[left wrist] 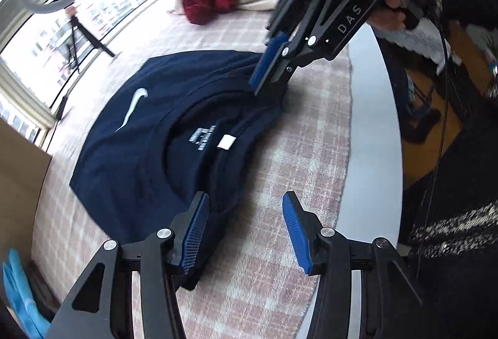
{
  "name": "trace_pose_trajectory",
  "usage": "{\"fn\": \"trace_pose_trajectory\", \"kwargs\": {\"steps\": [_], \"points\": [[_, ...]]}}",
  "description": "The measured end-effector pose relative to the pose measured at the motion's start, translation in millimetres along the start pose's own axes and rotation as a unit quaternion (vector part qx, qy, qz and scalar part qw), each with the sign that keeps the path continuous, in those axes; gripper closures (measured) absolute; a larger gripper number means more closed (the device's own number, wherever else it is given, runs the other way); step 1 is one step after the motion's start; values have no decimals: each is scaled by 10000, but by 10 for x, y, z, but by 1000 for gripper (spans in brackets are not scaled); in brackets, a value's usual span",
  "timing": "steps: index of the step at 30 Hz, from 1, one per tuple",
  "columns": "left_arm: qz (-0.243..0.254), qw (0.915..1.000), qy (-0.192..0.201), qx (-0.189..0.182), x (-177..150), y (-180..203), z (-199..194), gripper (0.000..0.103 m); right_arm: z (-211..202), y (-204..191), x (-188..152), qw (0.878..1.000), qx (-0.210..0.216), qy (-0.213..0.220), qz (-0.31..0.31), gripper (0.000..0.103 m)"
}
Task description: Fold clothes
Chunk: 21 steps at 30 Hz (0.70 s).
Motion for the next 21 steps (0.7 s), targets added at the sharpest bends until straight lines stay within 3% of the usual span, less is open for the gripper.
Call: {"fn": "trace_pose_trajectory", "kwargs": {"steps": [1,4,7,8,10,11,12,14,15,21], "points": [[249,9996,-103,7,-16,35,66,55,60,-73,-18,9996,-87,-68,-276,72],[651,9971,-379,76,-53,2,262,58,233,-159,-84,9928,-569,-239,-1028,66],[620,9969,-490,-50,-74,-83,356,83,389,-141,-149,9798,-1088,-402,-1628,66],[588,9970,-493,-120,-80,-108,366,96,399,-140,-147,9757,-1215,-336,-1790,66],[439,9975,-465,-309,-99,-162,338,99,406,-119,-139,9655,-1562,-238,-2069,67],[363,9975,-451,-398,-108,-189,321,99,404,-103,-133,9593,-1771,-203,-2191,70],[288,9976,-434,-465,-116,-216,294,100,399,-88,-127,9534,-1949,-174,-2296,85],[188,9974,-413,-554,-125,-246,242,100,364,-75,-129,9563,-1843,-212,-2258,90],[160,9974,-415,-565,-134,-267,211,101,324,-85,-105,9605,-1723,-190,-2176,97],[-150,9961,-309,-816,-149,-345,59,101,173,-113,48,9799,-1053,-144,-1691,97]]}}
Point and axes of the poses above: each gripper's, at about its wrist camera, not at the fingertips, and z roughly the way its jaws point, y to its right, x to its top, the point moved 8 cm from there along z, roughly the way its jaws point, and after that the axes turned 2 degrees about z, right-handed, at the moved point
